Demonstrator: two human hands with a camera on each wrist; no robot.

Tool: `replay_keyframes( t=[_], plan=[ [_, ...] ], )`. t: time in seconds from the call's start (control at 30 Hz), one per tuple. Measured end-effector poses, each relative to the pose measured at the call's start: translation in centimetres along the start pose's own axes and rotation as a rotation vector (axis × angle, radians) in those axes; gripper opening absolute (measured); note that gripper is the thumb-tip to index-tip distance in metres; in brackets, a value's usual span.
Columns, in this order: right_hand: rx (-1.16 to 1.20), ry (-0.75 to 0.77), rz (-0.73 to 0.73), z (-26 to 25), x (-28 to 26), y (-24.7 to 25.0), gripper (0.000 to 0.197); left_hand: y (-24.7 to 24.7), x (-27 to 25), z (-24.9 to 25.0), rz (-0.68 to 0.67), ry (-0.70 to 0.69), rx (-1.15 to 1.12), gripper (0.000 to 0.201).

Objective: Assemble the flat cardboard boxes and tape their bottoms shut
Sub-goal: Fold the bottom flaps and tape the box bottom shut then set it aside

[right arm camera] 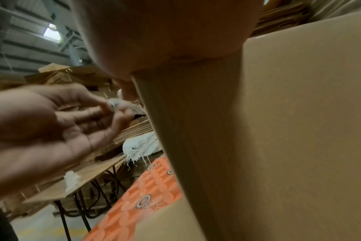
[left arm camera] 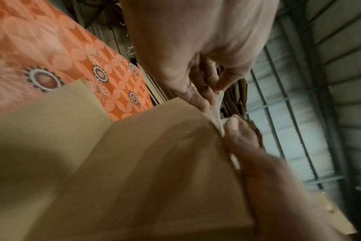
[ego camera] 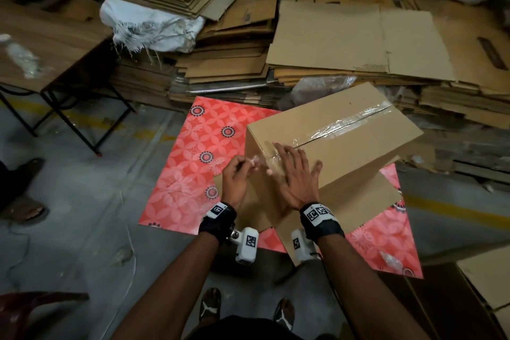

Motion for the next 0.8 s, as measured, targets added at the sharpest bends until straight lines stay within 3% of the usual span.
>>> replay_keyframes(
  t=[0.17, 0.27, 0.33, 0.4, 0.47, 0.57, 0.73, 0.8],
  plan=[
    [0.089, -0.006, -0.013, 0.0, 0.9, 0.5, 0.053, -2.8, -0.4, 1.2, -0.167, 0.173, -0.163, 0.022],
    [0.168, -0.032, 0.040, -0.1, 1.3, 0.7, 0.053, -3.5, -0.2, 1.8, -0.201, 0.214, -0.179, 0.012],
    [0.252, -0.098, 0.086, -0.1, 1.3, 0.6, 0.054, -3.1, 0.3, 2.2, -0.148, 0.197, -0.161, 0.006],
    [0.294, -0.148, 0.137, 0.1, 1.5, 0.7, 0.032, -2.6, 1.0, 3.0, -0.085, 0.075, 0.013, 0.006],
    [0.282, -0.169, 0.171, 0.3, 1.8, 0.5, 0.017, -3.0, 1.1, 3.6, -0.096, -0.050, 0.297, 0.020],
    [0.309, -0.184, 0.187, 0.5, 2.1, 0.2, 0.024, -4.2, 0.7, 3.0, -0.183, -0.115, 0.578, 0.041],
    [0.442, -0.281, 0.233, 1.7, 2.5, 0.9, 0.022, -4.4, 0.5, 0.5, -0.316, 0.009, 0.968, 0.113],
    [0.435, -0.280, 0.199, 2.2, 3.1, 1.5, 0.026, -4.8, 0.6, 0.6, -0.324, 0.046, 0.986, 0.124]
  ],
)
Point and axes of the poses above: each hand's wrist, its own x-axis towards the middle knuckle, its own y-axis out of the back of the hand, z = x × y, the point moved 6 cm from there along x, towards the middle knuckle, and after that the axes turned 14 degrees about -x, right-handed, at the moved point
